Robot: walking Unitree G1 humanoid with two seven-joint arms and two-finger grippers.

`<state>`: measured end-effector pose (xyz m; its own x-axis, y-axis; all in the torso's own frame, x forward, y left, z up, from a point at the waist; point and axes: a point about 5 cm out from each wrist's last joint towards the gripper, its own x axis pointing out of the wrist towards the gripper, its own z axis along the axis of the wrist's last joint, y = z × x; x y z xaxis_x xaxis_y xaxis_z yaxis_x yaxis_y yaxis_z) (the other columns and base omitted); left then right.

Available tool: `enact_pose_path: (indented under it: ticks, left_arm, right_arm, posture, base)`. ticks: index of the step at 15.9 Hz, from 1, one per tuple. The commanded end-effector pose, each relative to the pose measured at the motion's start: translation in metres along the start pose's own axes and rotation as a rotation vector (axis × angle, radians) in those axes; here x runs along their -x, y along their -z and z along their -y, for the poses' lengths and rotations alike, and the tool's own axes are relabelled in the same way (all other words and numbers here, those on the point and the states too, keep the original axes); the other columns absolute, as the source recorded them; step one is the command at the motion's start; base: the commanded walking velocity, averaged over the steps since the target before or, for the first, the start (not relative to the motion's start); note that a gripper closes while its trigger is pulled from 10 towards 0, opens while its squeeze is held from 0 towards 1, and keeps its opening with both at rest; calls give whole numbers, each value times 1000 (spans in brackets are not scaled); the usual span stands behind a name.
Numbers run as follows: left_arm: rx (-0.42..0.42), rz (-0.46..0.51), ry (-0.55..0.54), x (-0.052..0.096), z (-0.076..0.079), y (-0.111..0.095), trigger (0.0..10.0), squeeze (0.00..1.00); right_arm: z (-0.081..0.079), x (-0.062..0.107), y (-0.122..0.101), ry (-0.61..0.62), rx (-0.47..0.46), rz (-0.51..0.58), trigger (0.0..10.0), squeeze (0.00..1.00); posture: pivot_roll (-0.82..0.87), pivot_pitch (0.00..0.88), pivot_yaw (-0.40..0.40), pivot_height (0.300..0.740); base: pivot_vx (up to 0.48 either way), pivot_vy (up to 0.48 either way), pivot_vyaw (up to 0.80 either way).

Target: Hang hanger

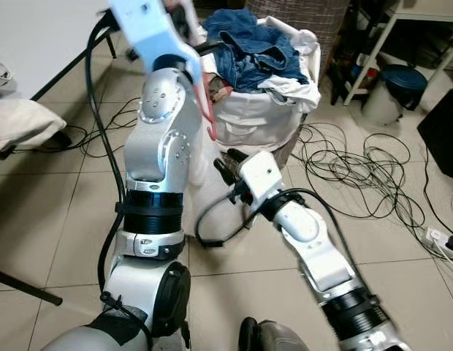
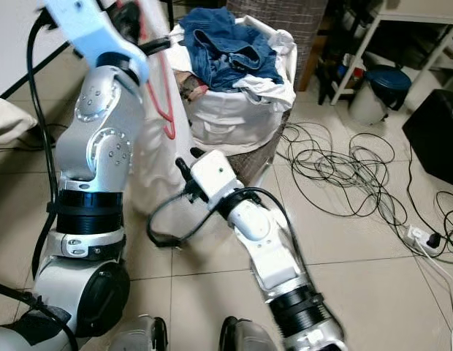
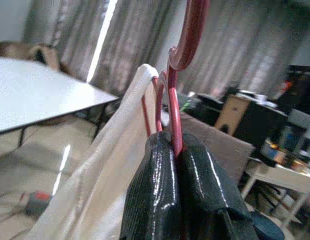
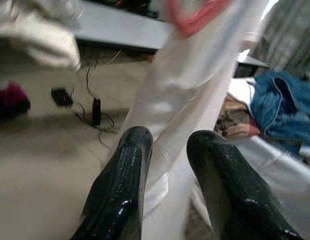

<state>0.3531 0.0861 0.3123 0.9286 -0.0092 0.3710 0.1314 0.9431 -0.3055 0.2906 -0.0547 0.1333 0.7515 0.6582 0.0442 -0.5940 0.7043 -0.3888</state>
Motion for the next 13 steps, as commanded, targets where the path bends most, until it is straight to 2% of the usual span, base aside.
enact_pose_path:
  ticks: [1, 2, 3, 4, 5, 7, 8, 9, 13]
  left_arm:
    - [2, 76, 98, 3, 15, -17, 10000, 0]
    - [20, 74, 178, 5, 23, -21, 10000, 0]
    - [24, 72, 193, 6, 24, -21, 10000, 0]
    - [24, 75, 225, 7, 29, -23, 10000, 0]
    - [19, 79, 260, 10, 32, -24, 10000, 0]
    - [10, 79, 288, 12, 35, -25, 10000, 0]
    - [-25, 88, 324, 17, 37, -23, 10000, 0]
    - [-40, 80, 335, 20, 35, -20, 10000, 0]
    - [-74, 75, 329, 21, 25, -18, 10000, 0]
  right_arm:
    - [-2, 0, 6, -56, 76, -33, 10000, 0]
    - [1, 3, 14, -148, 250, -83, 10000, 1000]
    - [2, 3, 17, -167, 279, -98, 10000, 1000]
    - [6, 3, 18, -198, 370, -103, 10000, 1000]
    - [13, 0, 12, -199, 464, -55, 10000, 1000]
    - [18, -2, 5, -191, 511, -14, 10000, 1000]
    - [29, -7, -6, -117, 620, 29, 10000, 1000]
    - [34, -10, -9, -64, 652, 25, 10000, 1000]
    - [45, -9, -5, 39, 634, -10, 10000, 1000]
  posture:
    - [-38, 108, -23, 740]
    - [-39, 107, -19, 740]
    - [-39, 107, -19, 740]
    - [-38, 107, -20, 740]
    - [-37, 106, -21, 740]
    - [-34, 104, -23, 740]
    - [-33, 103, -25, 740]
    - [-33, 97, -28, 740]
    - [-32, 92, -31, 740]
  base:
    - [0, 0, 0]
    - [0, 0, 0]
    - [0, 0, 0]
    - [0, 0, 0]
    - [0, 0, 0]
    - [0, 0, 0]
    - [0, 0, 0]
    - [0, 0, 0]
    - [0, 0, 0]
